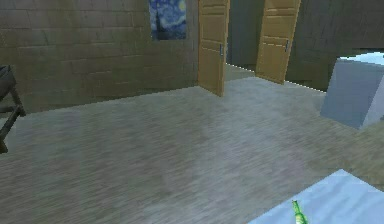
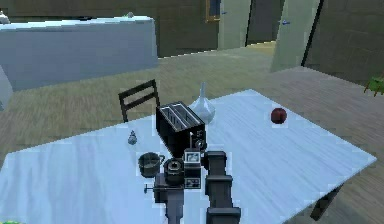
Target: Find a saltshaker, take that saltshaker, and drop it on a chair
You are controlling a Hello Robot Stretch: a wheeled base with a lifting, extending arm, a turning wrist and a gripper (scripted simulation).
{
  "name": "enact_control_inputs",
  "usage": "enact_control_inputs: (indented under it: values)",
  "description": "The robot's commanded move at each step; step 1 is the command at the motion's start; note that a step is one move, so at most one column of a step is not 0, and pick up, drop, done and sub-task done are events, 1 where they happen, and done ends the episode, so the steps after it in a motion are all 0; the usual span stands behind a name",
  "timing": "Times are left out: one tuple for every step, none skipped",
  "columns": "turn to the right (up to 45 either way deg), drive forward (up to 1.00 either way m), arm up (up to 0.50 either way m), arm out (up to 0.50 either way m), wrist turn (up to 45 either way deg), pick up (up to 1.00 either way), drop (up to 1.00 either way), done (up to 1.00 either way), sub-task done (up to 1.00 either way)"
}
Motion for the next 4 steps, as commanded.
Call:
enact_control_inputs:
  values:
    - [0.0,0.0,0.0,0.0,45.0,0.0,0.0,0.0,0.0]
    - [0.0,0.0,0.0,0.0,45.0,0.0,0.0,0.0,0.0]
    - [0.0,0.0,0.0,0.0,45.0,0.0,0.0,0.0,0.0]
    - [0.0,0.0,0.0,0.0,24.0,0.0,0.0,0.0,0.0]
